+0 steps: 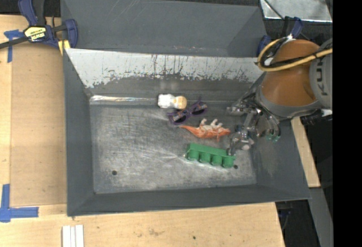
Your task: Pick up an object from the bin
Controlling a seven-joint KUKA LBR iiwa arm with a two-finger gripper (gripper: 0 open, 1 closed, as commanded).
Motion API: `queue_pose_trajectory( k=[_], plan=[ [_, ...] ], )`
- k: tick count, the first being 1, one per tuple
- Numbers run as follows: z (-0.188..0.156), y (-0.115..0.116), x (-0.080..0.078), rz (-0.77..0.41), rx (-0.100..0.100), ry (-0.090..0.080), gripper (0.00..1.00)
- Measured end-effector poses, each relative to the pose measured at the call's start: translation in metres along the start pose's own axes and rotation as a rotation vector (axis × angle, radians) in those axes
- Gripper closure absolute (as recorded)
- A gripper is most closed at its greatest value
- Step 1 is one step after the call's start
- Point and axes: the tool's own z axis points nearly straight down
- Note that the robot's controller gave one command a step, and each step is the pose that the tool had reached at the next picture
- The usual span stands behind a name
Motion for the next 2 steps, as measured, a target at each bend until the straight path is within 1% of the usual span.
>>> queue_pose_trajectory(
  k=[1,2],
  plan=[
    [-0.009,0.041,-0.005,0.145,0.002,0.014,0.00],
    [0.018,0.019,0.035,0.133,-0.004,-0.004,1.00]
  ],
)
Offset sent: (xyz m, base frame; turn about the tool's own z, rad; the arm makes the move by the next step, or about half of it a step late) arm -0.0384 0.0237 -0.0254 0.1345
